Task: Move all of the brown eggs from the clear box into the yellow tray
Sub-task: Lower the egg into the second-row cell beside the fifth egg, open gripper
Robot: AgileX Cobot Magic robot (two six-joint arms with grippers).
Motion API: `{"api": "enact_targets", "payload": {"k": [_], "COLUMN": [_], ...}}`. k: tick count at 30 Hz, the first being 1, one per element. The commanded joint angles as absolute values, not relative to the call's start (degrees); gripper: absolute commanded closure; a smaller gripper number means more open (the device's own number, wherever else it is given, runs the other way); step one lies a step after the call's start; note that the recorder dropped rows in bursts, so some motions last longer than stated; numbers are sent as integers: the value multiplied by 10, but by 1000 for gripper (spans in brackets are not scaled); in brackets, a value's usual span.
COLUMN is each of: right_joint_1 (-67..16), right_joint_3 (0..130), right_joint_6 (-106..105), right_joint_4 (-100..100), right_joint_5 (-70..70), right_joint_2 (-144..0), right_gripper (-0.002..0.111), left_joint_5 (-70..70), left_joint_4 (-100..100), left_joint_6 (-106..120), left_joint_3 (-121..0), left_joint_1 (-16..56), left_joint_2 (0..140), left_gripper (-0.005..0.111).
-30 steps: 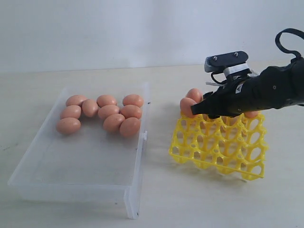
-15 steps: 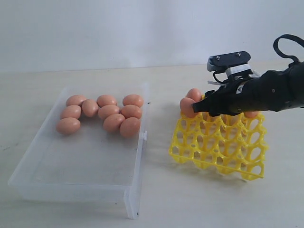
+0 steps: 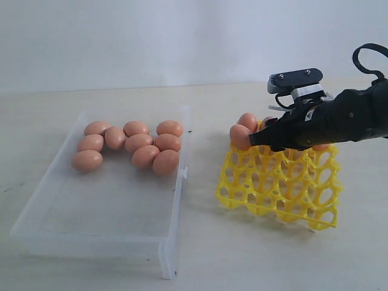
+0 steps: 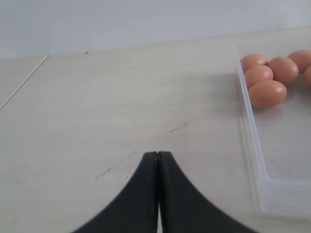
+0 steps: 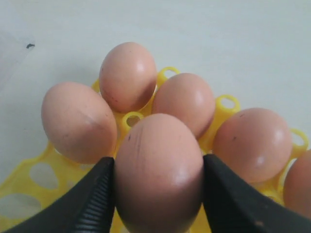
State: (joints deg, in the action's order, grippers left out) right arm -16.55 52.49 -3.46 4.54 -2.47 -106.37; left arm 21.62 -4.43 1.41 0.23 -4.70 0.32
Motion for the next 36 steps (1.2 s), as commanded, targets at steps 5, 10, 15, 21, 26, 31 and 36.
{"api": "enact_targets", "payload": {"k": [5,10,15,21,26,31,36], "right_joint_1": [-162,-162,-162,-162,-162,-162,-162], "right_joint_3": [523,523,523,523,523,523,523], "right_joint_6": [-34,-32,-32,-30,-28,-23,-18], "right_joint_4": [43,43,43,42,42,43,42], "right_joint_5": [-50,-77,-83,-84,-87,-87,-87], "right_joint_2": [-1093,-1097,-1097,-1096,-1096,-1096,-1094], "right_gripper": [108,108,108,108,108,101,78], "left_joint_5": [216,216,216,216,216,216,216], "left_joint_4": [-40,-40,-40,-40,-40,-40,-40], "left_joint_6": [13,13,13,13,13,13,13], "left_joint_3": [0,0,0,0,0,0,0], "left_joint_1": [-44,-44,-44,-44,-44,-44,-44], "left_joint_2": [0,0,0,0,0,0,0], "left_gripper": [107,107,107,107,107,107,107]}}
